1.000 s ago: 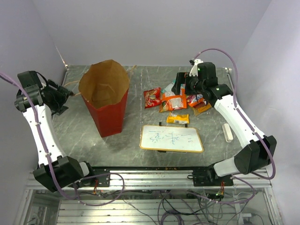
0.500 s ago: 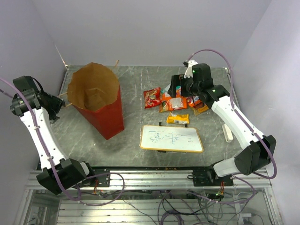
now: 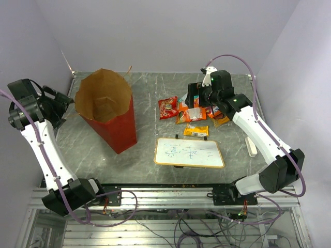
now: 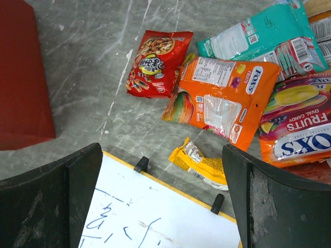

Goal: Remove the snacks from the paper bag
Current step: Adjust the paper bag at the center of the board, then reset both arms

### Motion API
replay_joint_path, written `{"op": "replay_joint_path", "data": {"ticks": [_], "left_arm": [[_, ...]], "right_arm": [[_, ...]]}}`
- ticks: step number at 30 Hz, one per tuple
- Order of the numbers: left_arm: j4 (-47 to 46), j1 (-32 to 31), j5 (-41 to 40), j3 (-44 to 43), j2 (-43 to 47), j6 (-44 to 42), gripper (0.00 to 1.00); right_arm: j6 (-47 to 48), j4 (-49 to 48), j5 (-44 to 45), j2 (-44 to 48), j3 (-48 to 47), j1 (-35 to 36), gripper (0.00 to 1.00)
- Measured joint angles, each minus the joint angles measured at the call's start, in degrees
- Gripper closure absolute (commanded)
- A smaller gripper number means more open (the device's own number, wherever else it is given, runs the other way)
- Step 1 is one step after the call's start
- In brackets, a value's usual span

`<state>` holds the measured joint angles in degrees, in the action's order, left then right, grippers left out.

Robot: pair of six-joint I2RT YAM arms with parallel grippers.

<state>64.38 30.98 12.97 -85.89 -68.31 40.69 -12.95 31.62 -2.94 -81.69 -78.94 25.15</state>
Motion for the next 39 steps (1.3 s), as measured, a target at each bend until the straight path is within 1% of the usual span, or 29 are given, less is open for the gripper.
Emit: {"op": "replay_joint_path", "data": {"ticks": [2, 6, 9, 12, 14, 16, 18, 19, 21, 25, 28, 35, 37, 39], "left_arm": [[-0.28, 0.00, 1.14, -0.50, -0.04, -0.17, 0.00], [0.26, 0.00, 0.63, -4.76, -0.07, -0.79, 0.00], [2.16, -0.02, -3.30, -9.99, -0.07, -1.05, 0.00], [4.72, 0.00, -10.05, -14.36, -0.07, -0.85, 0.04], [5.95, 0.02, -14.23, -16.20, -0.02, -1.25, 0.09], [5.62, -0.04, -15.04, -17.84, -0.02, -3.39, 0.09], [4.00, -1.68, -14.82, -20.65, -0.17, -6.86, 0.08], [2.95, -3.10, -14.56, -22.16, -0.26, -8.52, 0.07], [0.09, -8.61, -13.64, -26.34, -0.63, -12.63, 0.06], [-5.35, -21.44, -10.03, -34.16, -1.75, -20.46, 0.03], [-8.11, -27.28, -6.19, -36.52, -1.66, -23.91, 0.01], [-13.35, -37.03, 3.39, -36.15, -0.22, -26.12, 0.01], [-14.62, -38.03, 5.31, -34.77, 0.81, -25.81, 0.00], [-16.72, -38.29, 5.97, -31.65, 2.75, -24.68, 0.00]], "right_arm": [[0.02, 0.00, 0.00, 0.00, 0.00, 0.00, 0.00], [0.00, 0.00, 0.00, 0.00, 0.00, 0.09, 0.00], [-0.02, 0.07, 0.81, 0.00, -0.02, 0.31, 0.00], [-0.17, 0.46, 2.69, 0.00, -0.20, 0.92, 0.00], [-0.70, 1.01, 4.42, 0.00, -0.50, 1.25, 0.00], [-1.18, 1.84, 5.90, 0.15, -1.01, 1.40, 0.00], [-1.36, 3.48, 7.54, 0.61, -2.25, 1.46, 0.00], [-1.38, 4.17, 8.35, 1.11, -3.04, 1.49, 0.00], [-1.29, 5.46, 9.86, 2.82, -4.57, 1.49, 0.00], [-1.36, 8.50, 13.29, 9.40, -8.09, 1.51, 0.00], [-1.68, 11.26, 15.30, 13.57, -11.89, 1.51, 0.00], [-2.29, 17.64, 17.92, 20.06, -19.87, 1.51, 0.00], [-2.62, 18.97, 18.25, 20.87, -21.84, 1.51, 0.00], [-3.10, 20.24, 18.53, 21.38, -23.96, 1.51, 0.00]]}}
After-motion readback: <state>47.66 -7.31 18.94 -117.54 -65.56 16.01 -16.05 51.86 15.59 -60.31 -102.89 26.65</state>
